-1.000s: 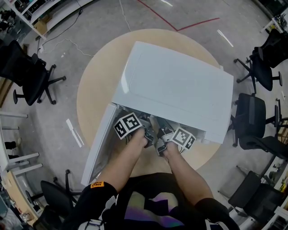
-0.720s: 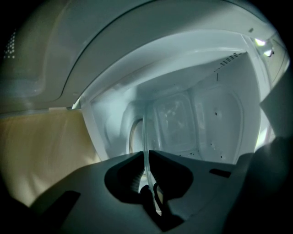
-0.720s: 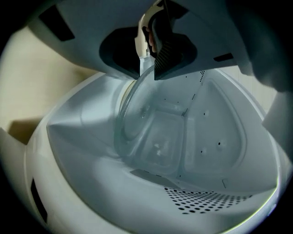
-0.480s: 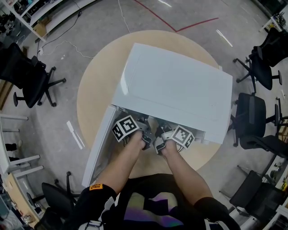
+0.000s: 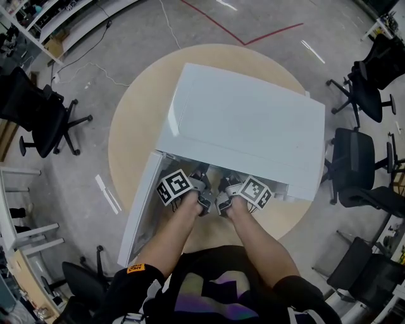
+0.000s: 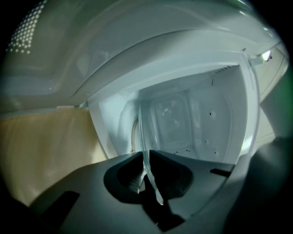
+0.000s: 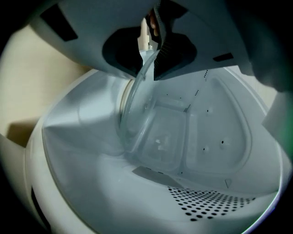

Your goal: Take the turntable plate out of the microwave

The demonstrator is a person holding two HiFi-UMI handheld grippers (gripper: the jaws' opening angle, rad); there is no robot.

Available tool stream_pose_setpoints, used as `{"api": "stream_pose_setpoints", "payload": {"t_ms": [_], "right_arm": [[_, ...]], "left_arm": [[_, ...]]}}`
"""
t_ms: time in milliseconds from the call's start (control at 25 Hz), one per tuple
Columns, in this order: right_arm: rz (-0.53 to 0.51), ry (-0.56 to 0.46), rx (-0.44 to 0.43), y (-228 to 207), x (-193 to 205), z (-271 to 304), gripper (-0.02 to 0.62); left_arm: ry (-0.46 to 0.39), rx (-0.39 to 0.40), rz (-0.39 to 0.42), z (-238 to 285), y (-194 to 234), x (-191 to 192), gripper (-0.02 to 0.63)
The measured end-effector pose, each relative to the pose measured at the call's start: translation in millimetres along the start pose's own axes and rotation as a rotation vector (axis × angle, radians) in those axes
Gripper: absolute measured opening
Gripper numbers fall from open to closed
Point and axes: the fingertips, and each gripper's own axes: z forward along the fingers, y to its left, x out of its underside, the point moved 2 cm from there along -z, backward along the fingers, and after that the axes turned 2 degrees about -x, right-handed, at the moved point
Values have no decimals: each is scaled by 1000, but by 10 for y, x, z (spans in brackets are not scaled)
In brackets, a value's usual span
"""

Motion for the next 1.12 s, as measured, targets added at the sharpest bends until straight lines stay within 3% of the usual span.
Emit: {"api": "stream_pose_setpoints", "payload": {"t_ms": [320,1120], "right_arm": [[-89,-26,0,163,25,-68,87],[-162,-52,-46,616,214,-545,89]], "left_arm": [[-13,21,84,-122,-106,-6,95],[-46,97,92,-683,-372,246,115]]}}
